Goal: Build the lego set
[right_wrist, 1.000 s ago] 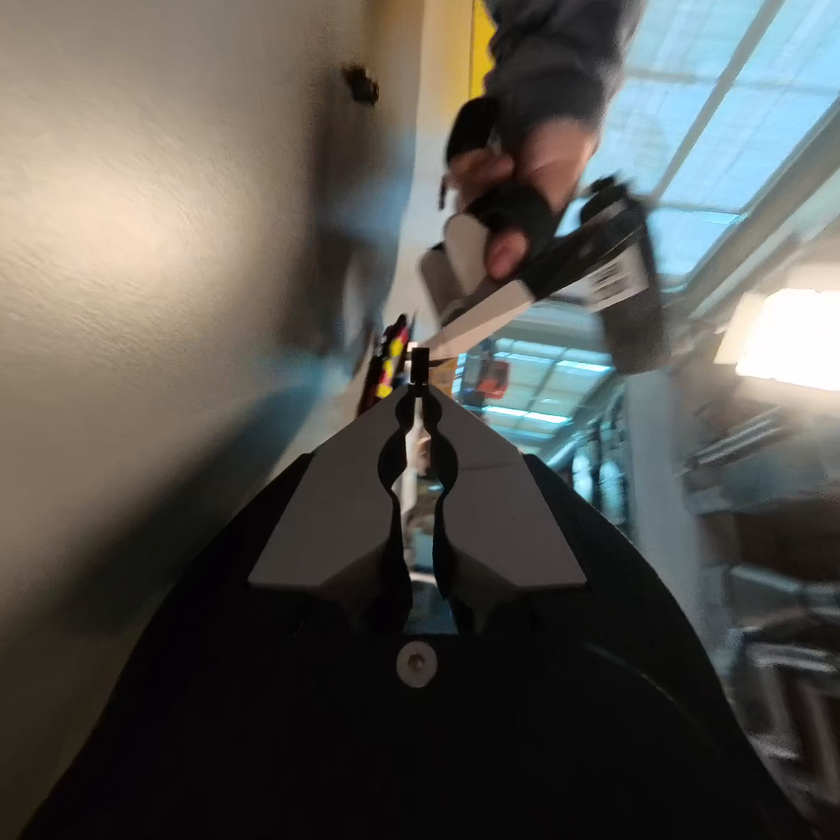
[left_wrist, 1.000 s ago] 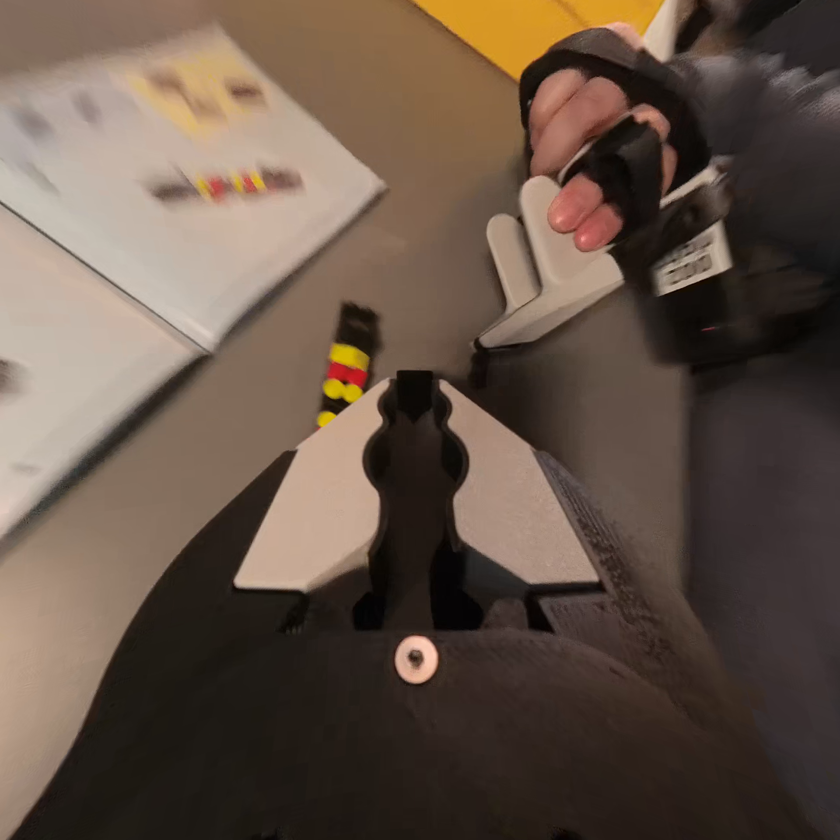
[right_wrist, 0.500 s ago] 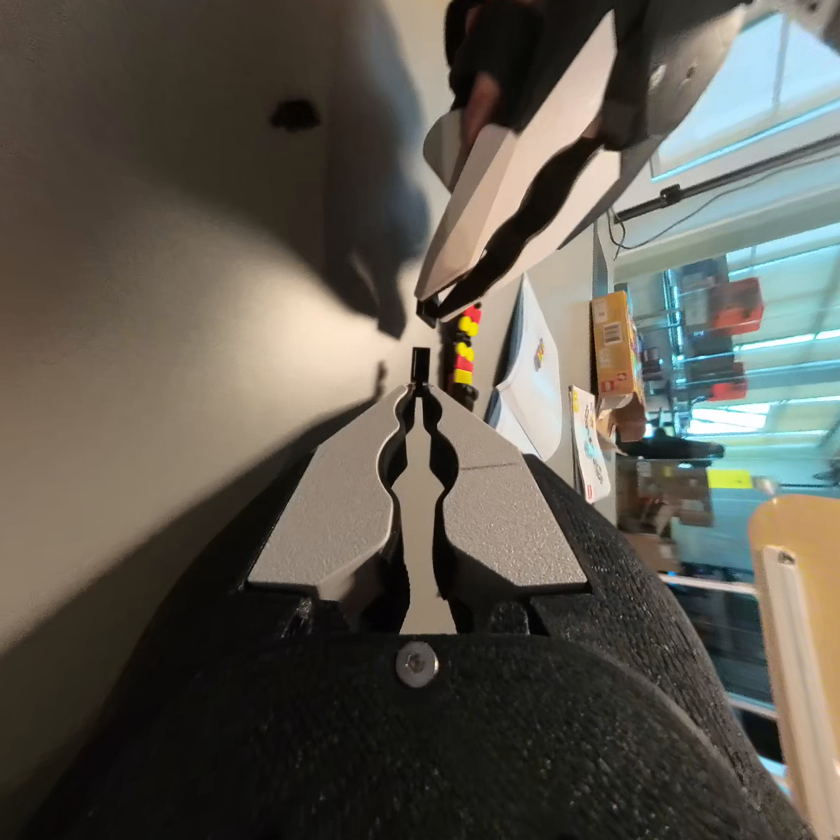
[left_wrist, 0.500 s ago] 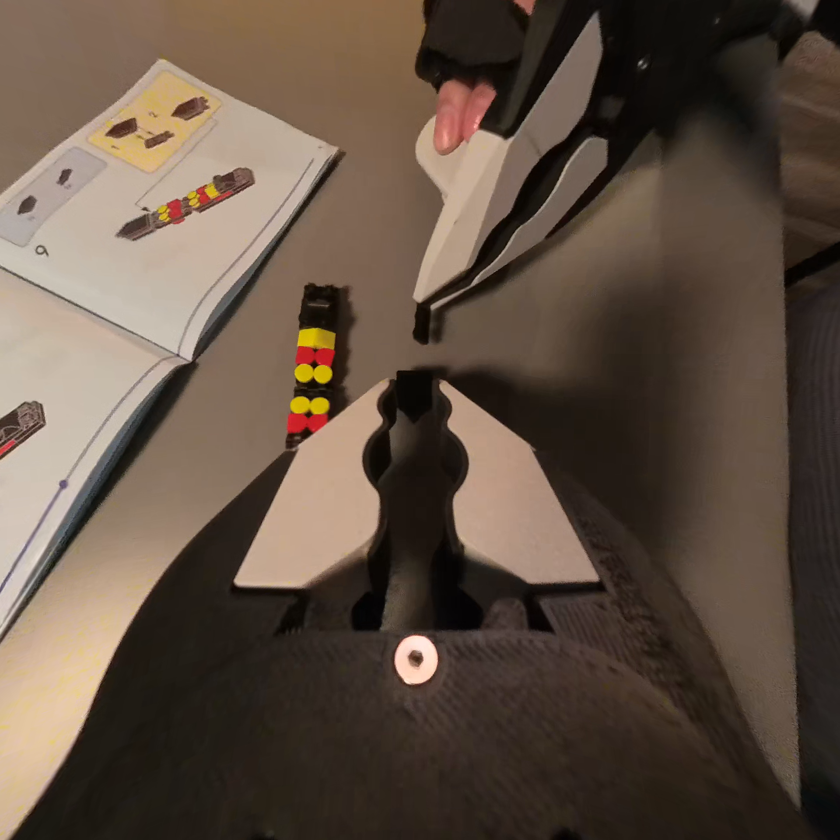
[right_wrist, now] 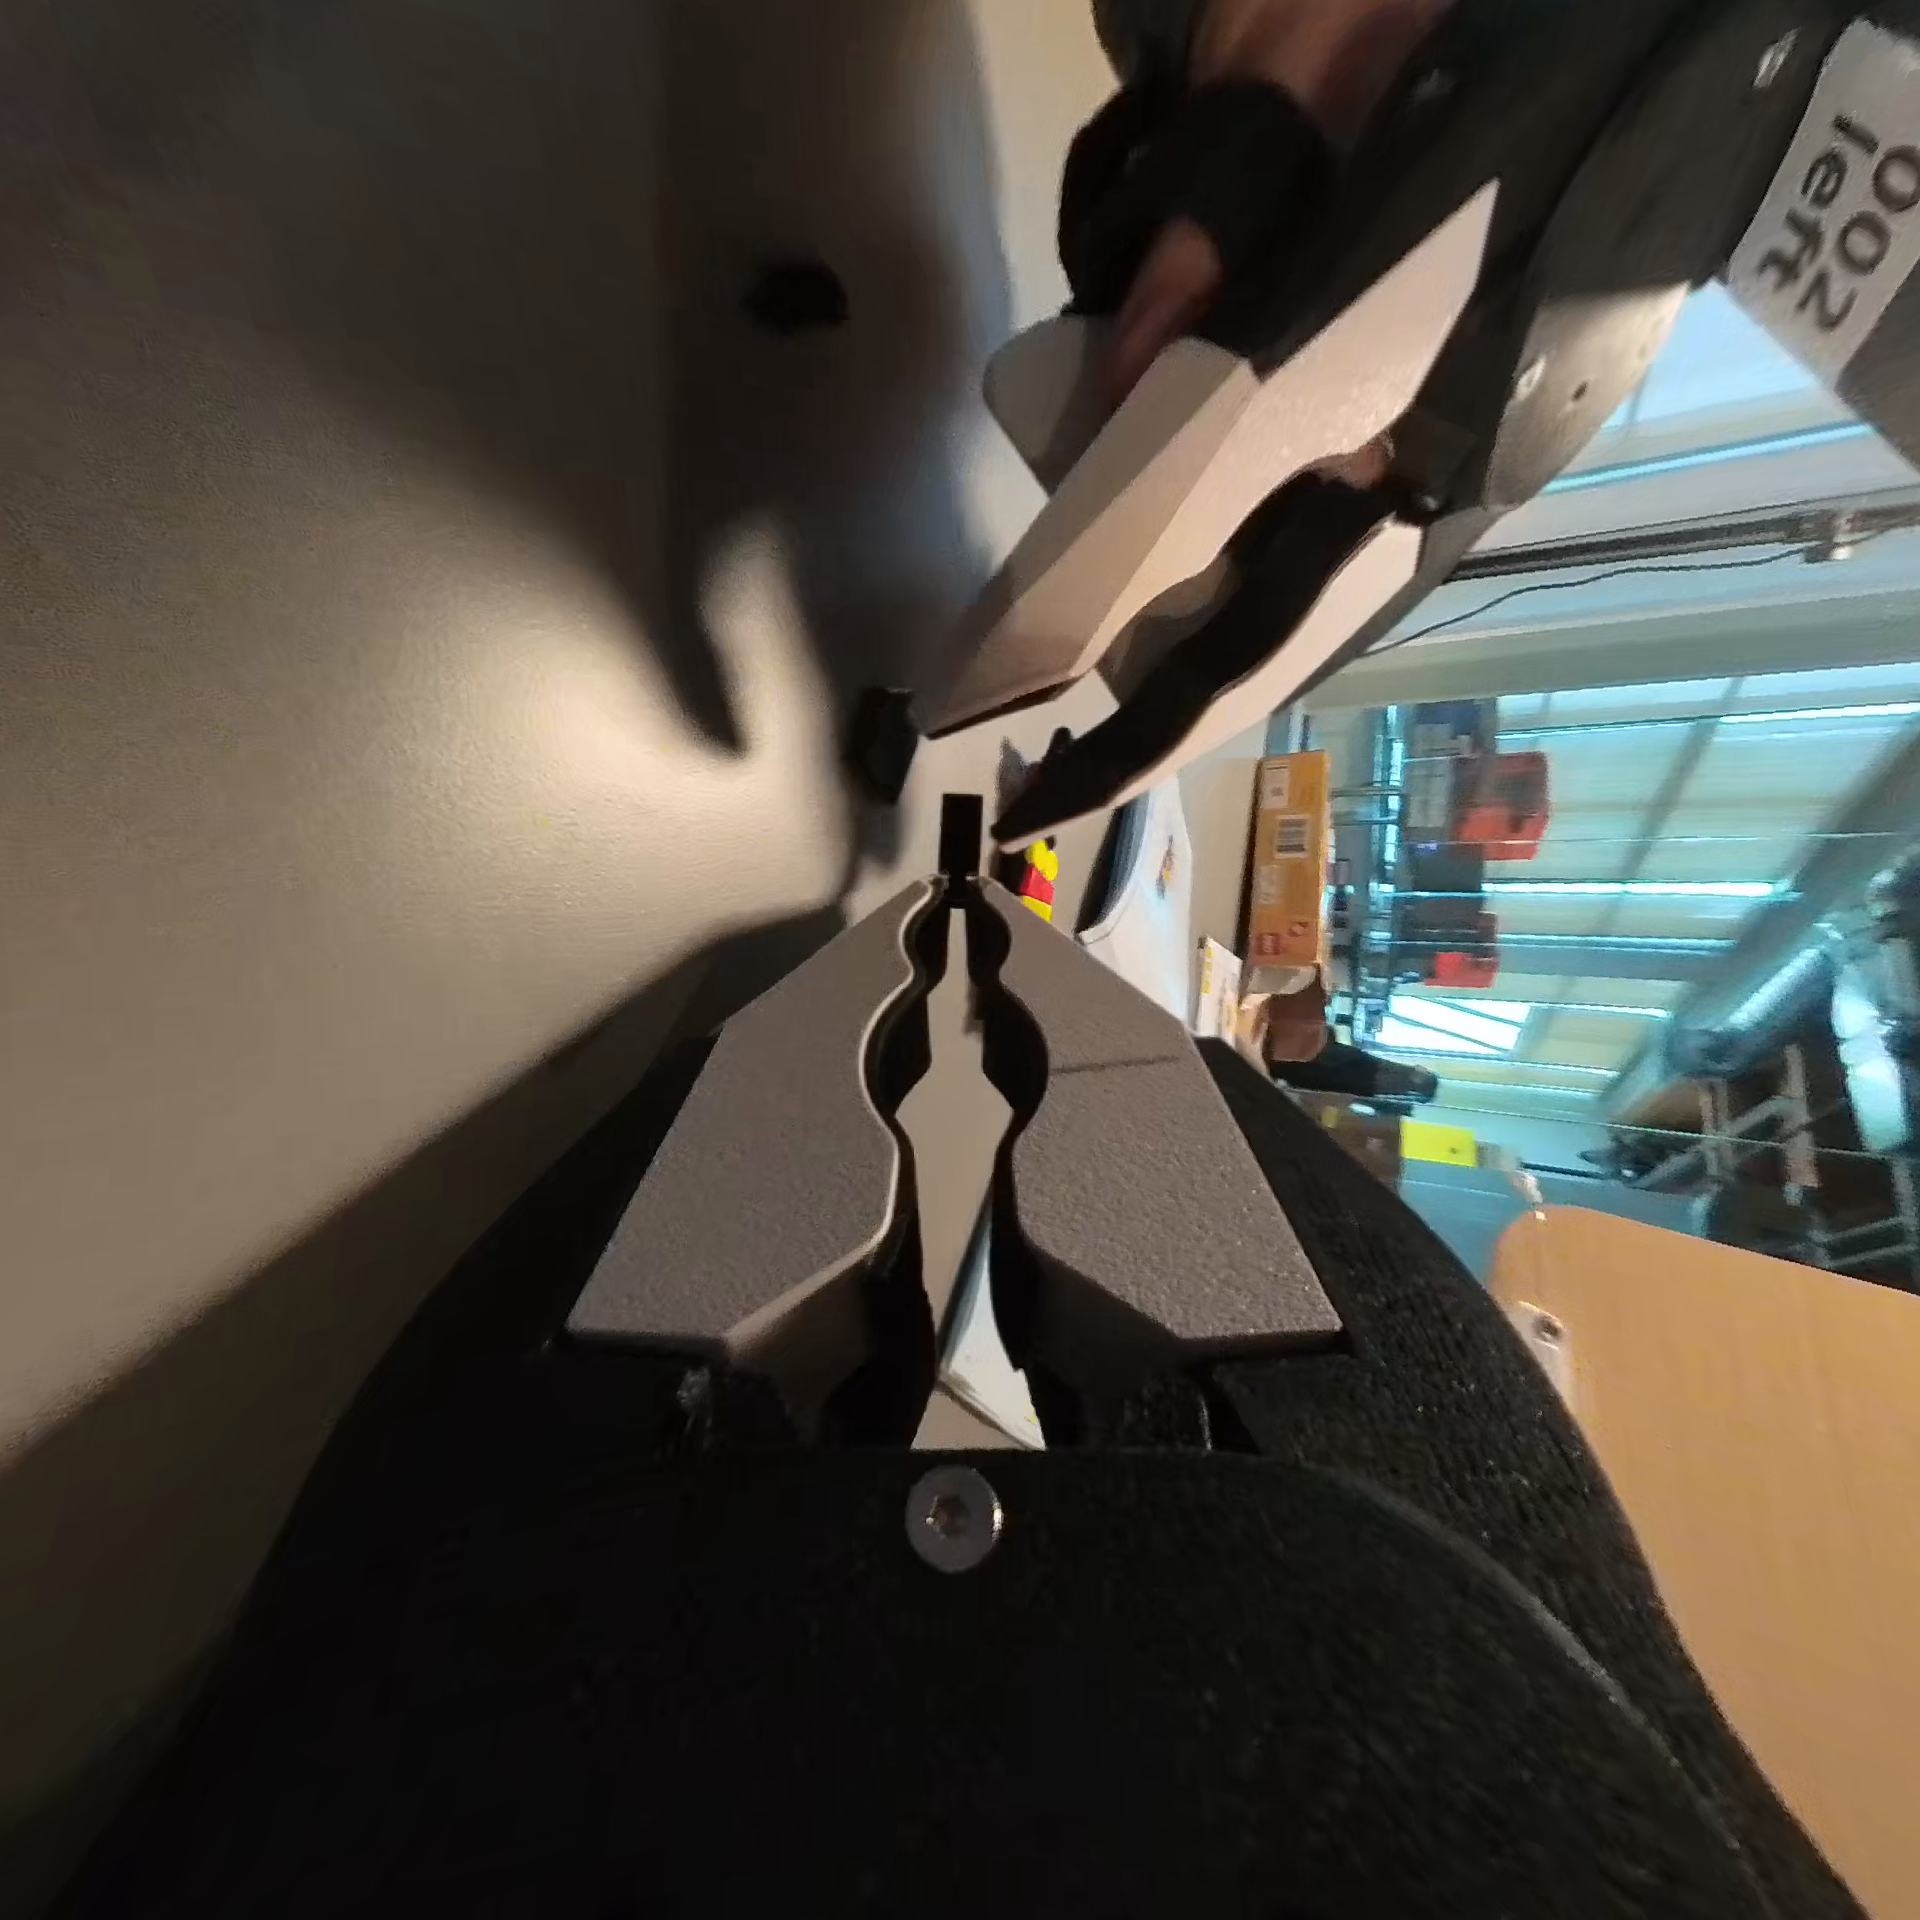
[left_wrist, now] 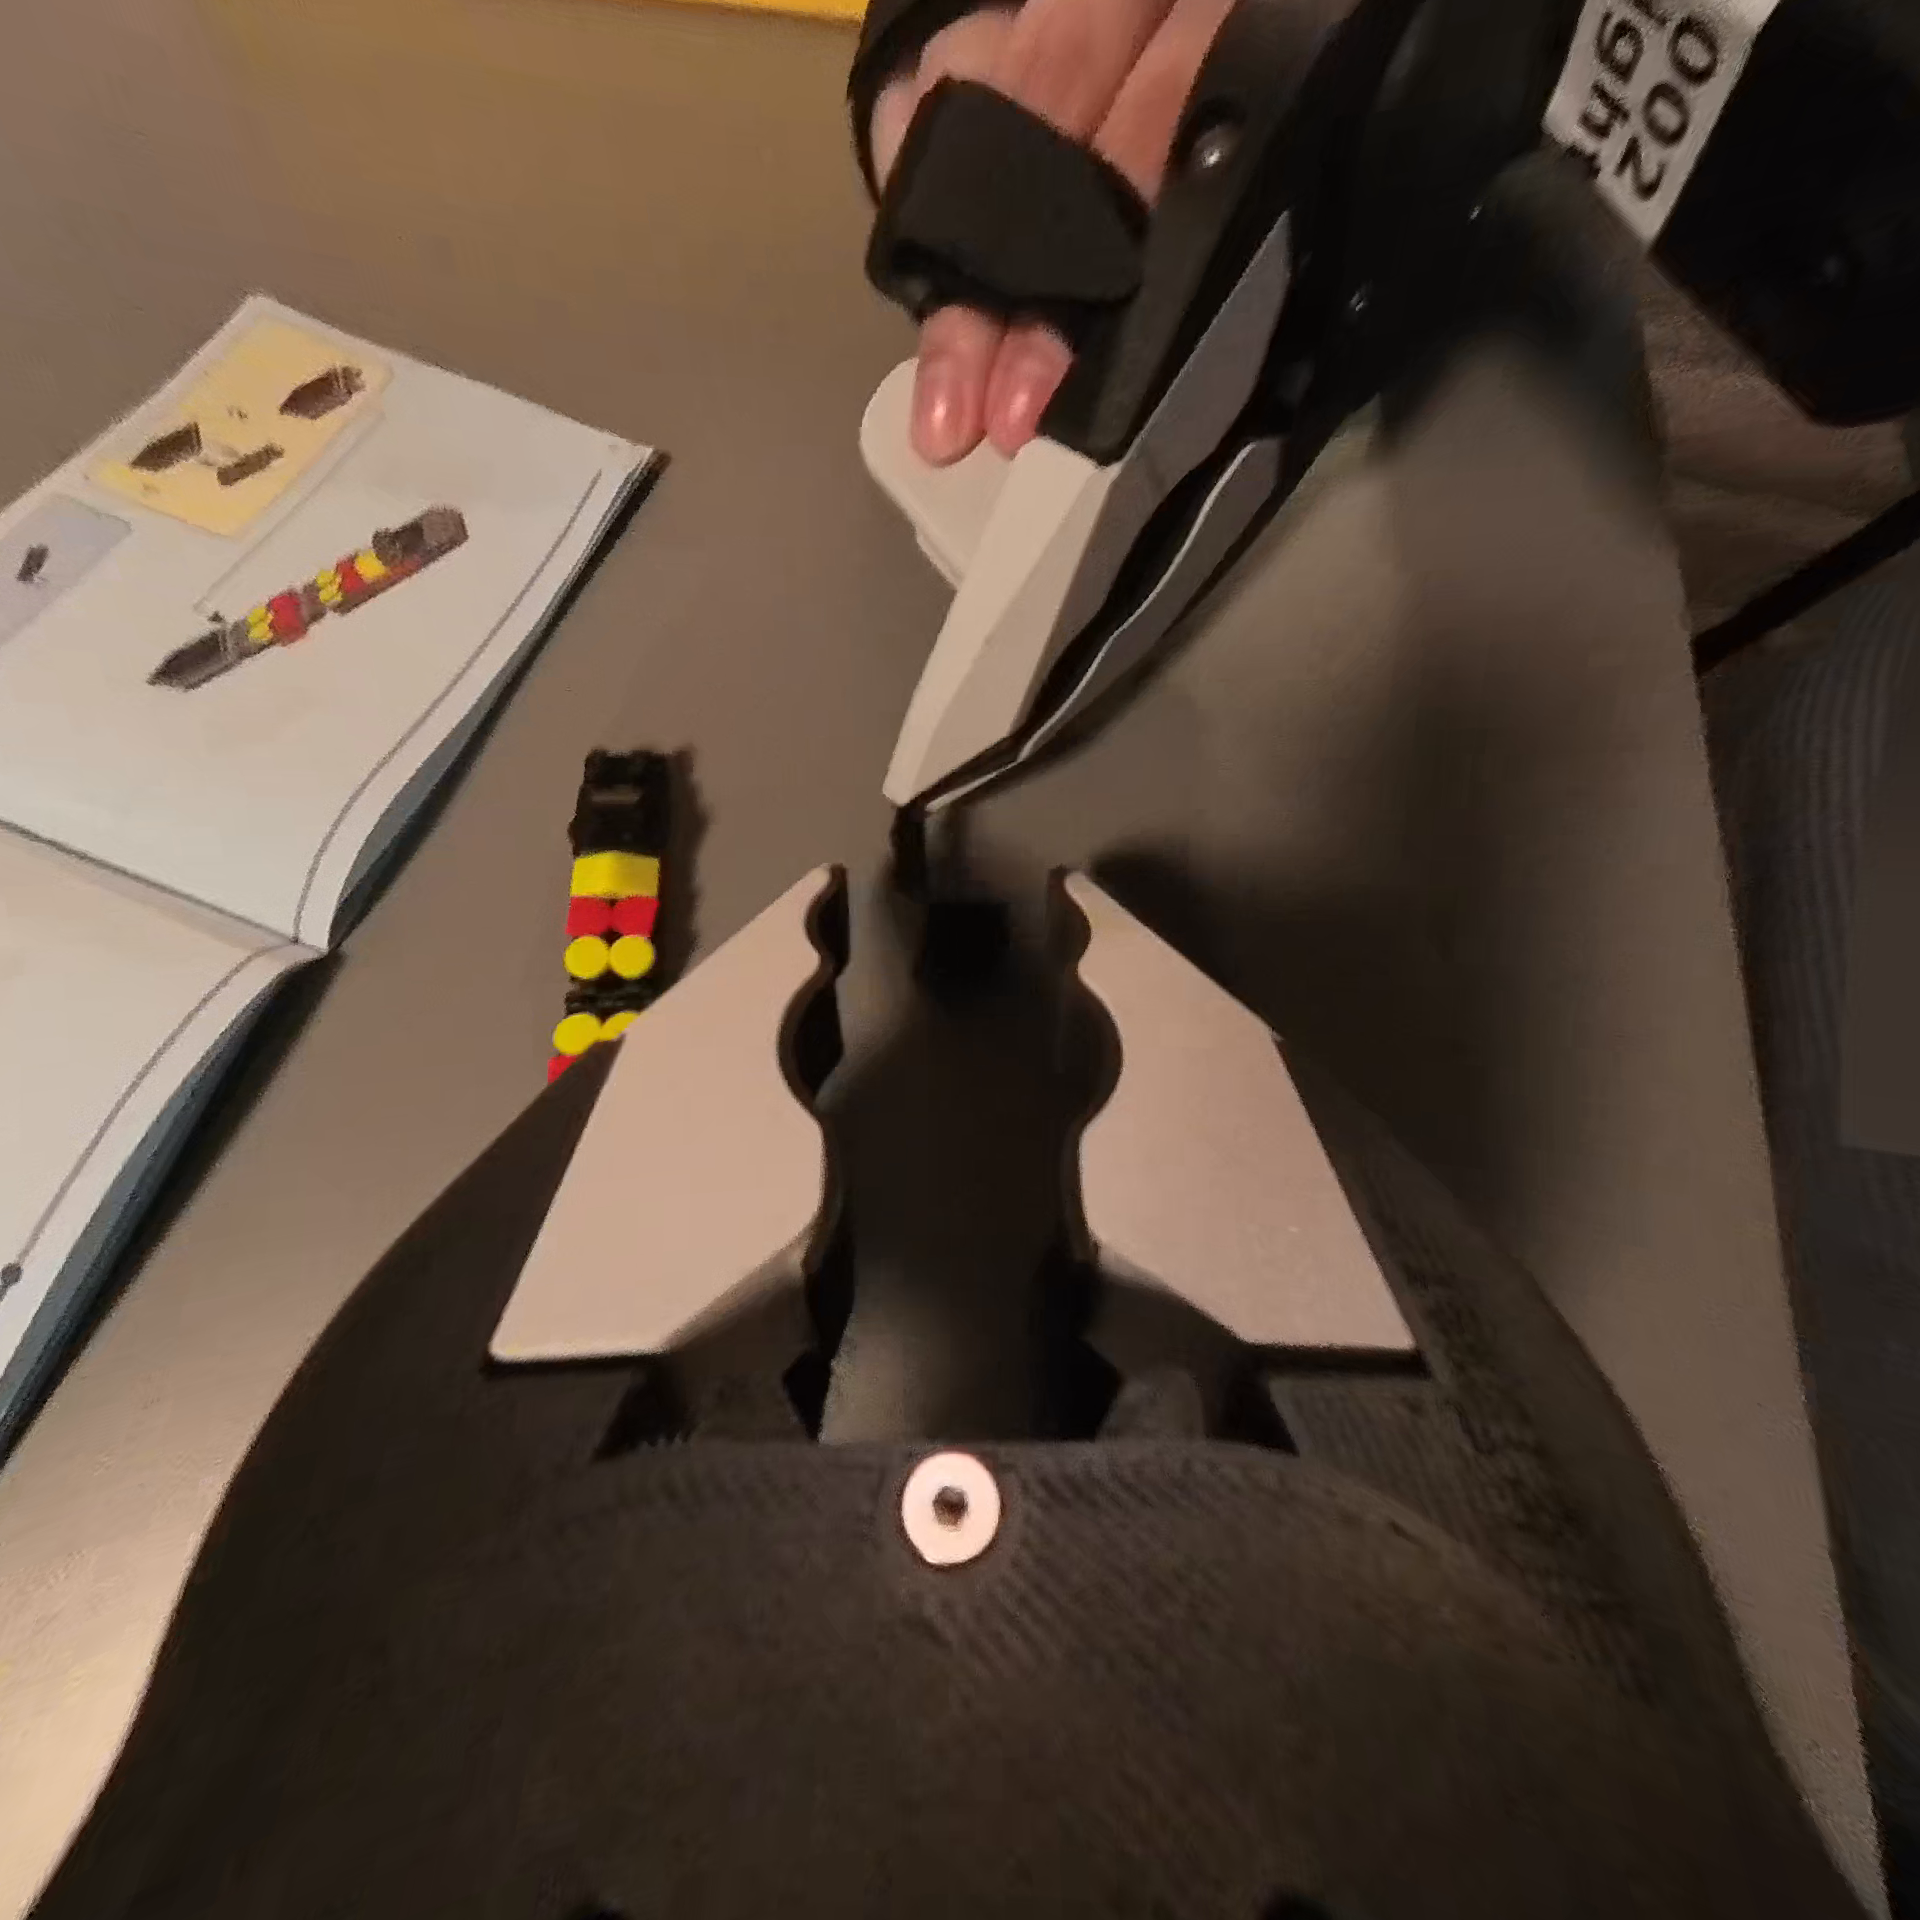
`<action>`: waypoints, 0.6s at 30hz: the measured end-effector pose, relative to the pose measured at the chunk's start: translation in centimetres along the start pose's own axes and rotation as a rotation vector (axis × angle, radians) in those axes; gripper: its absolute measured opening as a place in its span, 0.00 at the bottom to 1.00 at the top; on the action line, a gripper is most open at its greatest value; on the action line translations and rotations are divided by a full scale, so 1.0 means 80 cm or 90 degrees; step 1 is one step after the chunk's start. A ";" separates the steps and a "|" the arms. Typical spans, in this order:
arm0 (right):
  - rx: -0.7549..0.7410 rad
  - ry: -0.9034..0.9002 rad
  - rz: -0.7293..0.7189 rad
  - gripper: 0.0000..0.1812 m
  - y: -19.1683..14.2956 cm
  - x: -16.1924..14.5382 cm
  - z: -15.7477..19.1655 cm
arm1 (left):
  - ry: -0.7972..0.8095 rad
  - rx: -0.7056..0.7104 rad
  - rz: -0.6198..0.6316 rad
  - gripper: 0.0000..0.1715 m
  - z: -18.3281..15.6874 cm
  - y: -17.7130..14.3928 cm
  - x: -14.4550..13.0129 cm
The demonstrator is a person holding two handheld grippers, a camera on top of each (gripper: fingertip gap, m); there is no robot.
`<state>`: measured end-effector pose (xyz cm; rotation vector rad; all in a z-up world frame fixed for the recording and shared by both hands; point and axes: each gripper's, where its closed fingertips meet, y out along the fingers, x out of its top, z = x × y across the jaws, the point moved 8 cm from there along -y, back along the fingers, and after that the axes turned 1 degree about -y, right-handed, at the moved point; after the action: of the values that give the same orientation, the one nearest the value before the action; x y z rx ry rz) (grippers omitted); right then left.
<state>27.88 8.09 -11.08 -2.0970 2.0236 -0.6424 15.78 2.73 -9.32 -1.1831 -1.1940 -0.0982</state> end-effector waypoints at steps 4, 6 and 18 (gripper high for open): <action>-0.047 -0.050 -0.014 0.00 -0.003 0.005 -0.001 | -0.009 0.025 -0.002 0.14 -0.006 0.007 0.003; -0.053 -0.065 -0.014 0.00 -0.003 0.005 0.000 | -0.010 0.019 -0.019 0.09 -0.006 0.005 0.005; 0.230 0.614 -0.217 0.06 -0.006 -0.028 -0.048 | 0.443 0.262 -0.057 0.02 -0.009 -0.004 -0.012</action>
<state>26.79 11.02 -7.86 -2.0919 1.6274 -2.2203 15.61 1.59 -9.75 -0.6439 -0.6059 -0.2920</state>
